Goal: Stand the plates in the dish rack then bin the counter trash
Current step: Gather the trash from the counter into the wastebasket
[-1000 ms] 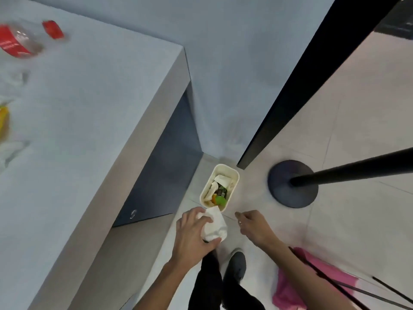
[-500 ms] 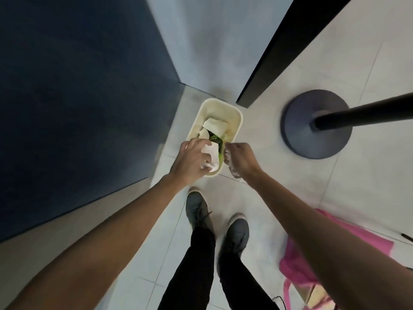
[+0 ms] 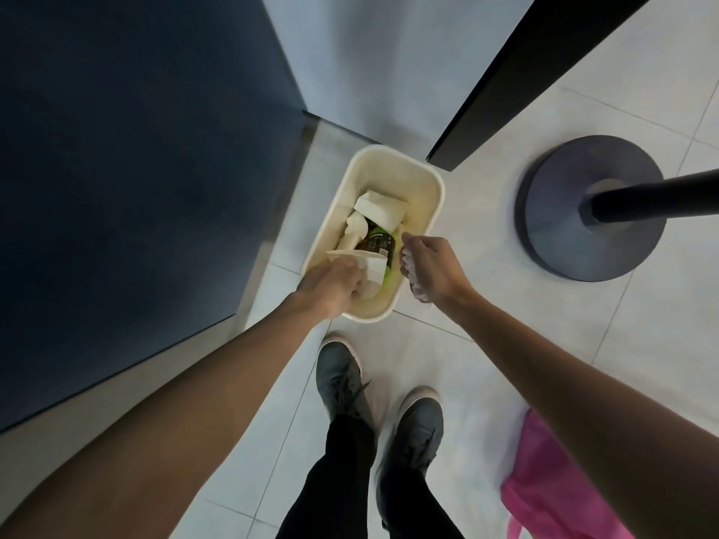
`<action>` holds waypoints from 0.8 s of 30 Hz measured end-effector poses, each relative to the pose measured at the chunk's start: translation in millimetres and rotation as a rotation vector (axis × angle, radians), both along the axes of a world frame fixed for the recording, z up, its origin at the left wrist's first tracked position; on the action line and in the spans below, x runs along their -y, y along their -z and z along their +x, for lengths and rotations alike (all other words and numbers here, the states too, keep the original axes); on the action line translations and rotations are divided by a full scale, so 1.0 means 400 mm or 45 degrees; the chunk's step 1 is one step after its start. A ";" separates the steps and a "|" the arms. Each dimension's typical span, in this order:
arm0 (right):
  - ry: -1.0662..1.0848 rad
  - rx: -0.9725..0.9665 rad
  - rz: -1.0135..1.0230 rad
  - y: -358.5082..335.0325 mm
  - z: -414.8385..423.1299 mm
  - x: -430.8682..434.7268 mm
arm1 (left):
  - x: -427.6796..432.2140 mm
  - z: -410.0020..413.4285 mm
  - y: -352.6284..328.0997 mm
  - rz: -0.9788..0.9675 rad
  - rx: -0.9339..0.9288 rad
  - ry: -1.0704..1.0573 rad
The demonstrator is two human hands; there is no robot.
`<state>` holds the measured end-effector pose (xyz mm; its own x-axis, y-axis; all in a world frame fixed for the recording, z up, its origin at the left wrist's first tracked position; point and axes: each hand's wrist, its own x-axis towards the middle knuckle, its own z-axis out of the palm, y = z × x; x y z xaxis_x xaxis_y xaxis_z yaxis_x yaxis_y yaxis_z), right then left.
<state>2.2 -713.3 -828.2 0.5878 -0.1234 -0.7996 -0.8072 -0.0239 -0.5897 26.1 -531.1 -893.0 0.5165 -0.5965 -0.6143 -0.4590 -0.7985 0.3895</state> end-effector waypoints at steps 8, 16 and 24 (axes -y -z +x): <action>-0.493 0.296 -0.341 -0.018 0.062 -0.007 | -0.022 -0.039 -0.061 -0.251 0.035 -0.163; -0.945 0.585 -0.803 0.033 0.159 -0.041 | -0.048 -0.055 -0.080 -0.314 -0.126 -0.175; -1.057 0.360 -0.822 0.043 0.182 -0.043 | -0.050 -0.072 -0.091 -0.266 -0.115 -0.170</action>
